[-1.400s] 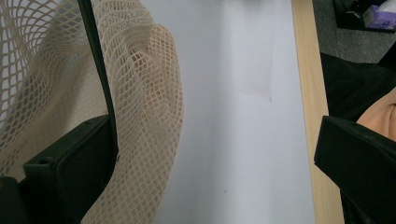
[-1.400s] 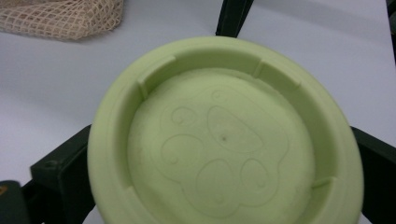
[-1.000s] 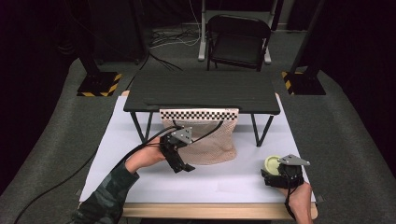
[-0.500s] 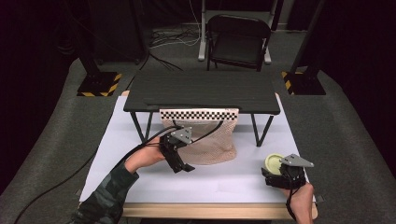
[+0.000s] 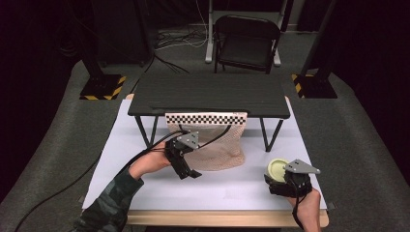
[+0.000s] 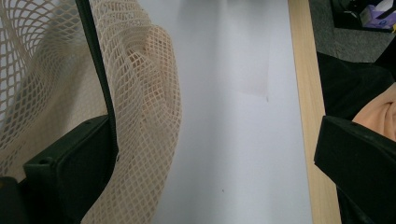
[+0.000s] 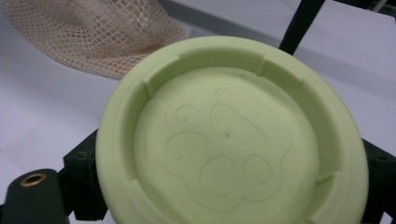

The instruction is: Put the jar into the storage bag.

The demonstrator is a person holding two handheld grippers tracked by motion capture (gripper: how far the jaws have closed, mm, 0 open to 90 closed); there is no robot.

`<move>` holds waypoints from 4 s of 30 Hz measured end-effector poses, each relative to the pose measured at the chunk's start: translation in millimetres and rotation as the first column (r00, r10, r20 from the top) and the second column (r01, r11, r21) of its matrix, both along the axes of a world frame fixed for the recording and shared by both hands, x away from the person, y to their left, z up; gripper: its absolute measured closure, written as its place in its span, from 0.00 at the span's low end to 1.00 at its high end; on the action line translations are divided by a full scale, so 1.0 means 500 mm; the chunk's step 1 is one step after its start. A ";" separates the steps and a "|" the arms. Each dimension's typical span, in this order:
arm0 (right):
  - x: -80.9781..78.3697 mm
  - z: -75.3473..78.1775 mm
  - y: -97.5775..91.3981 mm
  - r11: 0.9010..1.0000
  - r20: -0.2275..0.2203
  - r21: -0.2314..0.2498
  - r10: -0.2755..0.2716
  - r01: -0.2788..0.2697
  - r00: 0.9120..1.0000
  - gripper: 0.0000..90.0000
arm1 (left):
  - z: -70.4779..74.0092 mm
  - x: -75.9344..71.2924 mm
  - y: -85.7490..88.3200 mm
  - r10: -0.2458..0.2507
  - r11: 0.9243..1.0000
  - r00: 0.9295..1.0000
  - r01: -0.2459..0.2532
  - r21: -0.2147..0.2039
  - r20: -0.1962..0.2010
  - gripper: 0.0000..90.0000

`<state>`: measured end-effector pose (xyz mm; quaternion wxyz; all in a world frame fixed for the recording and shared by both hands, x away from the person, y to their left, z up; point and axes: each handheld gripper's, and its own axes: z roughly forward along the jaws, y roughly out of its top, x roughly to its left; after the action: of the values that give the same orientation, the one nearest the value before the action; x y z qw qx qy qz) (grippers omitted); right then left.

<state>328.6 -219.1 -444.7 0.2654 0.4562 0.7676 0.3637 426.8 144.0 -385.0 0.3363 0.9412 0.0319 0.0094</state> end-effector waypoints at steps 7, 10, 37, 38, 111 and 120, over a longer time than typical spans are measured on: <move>-0.001 0.010 0.019 1.000 0.004 -0.006 0.023 -0.023 1.000 0.12 | 0.000 0.000 0.000 0.000 1.000 1.000 0.000 0.002 0.000 0.00; -0.001 0.014 0.024 0.999 0.007 0.000 0.034 -0.034 0.999 0.12 | 0.000 0.000 0.000 -0.001 1.000 1.000 0.001 0.000 0.001 0.00; 0.013 0.040 0.093 0.990 0.023 -0.002 0.138 -0.138 0.990 0.12 | 0.001 -0.001 0.000 -0.006 1.000 1.000 0.006 0.002 0.002 0.00; 0.013 0.040 0.095 0.990 0.023 -0.003 0.141 -0.141 0.990 0.12 | 0.001 -0.001 0.000 -0.006 1.000 1.000 0.006 0.002 0.002 0.00; 0.081 0.121 0.240 0.954 0.091 -0.003 0.298 -0.299 0.950 0.12 | 0.003 -0.002 0.002 -0.013 1.000 1.000 0.013 0.001 -0.001 0.00; 0.089 0.137 0.250 0.951 0.095 -0.011 0.309 -0.310 0.946 0.12 | 0.003 -0.002 0.002 -0.014 1.000 1.000 0.014 0.001 -0.002 0.00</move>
<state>372.9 -94.1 -376.4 0.2405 0.3129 0.8153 0.4238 425.6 145.1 -383.6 0.3359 0.9415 0.0257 0.0062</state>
